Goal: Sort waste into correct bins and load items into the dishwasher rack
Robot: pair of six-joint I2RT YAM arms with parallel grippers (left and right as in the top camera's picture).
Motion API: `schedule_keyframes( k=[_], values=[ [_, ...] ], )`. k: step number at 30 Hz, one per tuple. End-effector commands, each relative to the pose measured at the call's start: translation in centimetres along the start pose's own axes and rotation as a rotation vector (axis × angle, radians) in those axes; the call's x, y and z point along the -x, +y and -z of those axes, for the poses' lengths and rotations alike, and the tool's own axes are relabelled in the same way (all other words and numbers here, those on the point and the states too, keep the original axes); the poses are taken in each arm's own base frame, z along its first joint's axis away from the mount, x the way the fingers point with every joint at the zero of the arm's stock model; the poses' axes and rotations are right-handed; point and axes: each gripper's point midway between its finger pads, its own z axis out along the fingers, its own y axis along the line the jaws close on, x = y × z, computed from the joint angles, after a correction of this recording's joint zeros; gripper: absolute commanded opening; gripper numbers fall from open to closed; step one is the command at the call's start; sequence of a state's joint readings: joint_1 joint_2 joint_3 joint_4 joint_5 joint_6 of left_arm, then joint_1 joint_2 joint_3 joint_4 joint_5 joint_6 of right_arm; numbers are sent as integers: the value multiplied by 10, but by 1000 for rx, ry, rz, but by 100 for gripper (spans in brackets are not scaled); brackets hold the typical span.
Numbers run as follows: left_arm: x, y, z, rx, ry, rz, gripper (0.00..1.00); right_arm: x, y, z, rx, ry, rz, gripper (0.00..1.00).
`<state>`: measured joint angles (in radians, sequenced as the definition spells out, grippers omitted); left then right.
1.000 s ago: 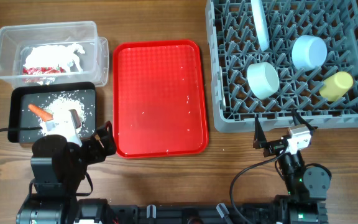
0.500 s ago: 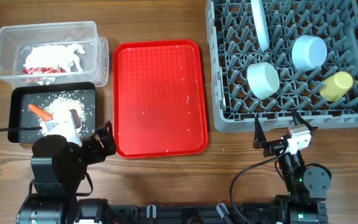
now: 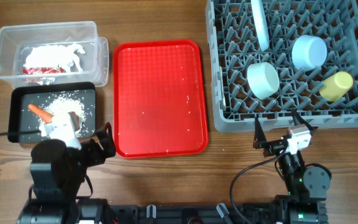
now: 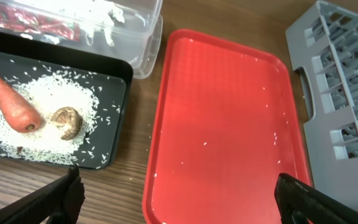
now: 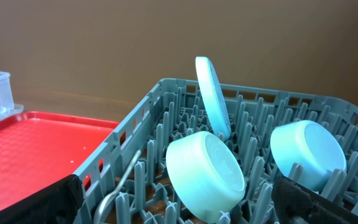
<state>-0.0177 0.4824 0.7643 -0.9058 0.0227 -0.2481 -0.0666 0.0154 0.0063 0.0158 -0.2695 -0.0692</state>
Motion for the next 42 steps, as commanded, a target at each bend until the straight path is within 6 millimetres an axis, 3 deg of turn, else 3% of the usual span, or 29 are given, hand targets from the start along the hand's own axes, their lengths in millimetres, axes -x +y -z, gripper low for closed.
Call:
schedule_keyframes(
  k=[1,8,13,20,27,42],
  values=[
    [-13,18,-2,50,-64,6,100,4,5,1,24,-18,-5,100],
    [-31,35,-30,35,-258,29,100,4,5,1,24,-18,-5,100],
    [-23,35,-54,-17,-426,24,100,4,5,1,24,-18,-5,99],
    [-14,34,-67,-58,-567,15,100,4,5,1,24,-18,-4,100],
    [-18,26,-69,-54,-554,-158,100,4,5,1,24,-18,-4,100],
    [-18,26,-69,-70,-552,-120,100,4,5,1,24,-18,-4,100]
  ],
)
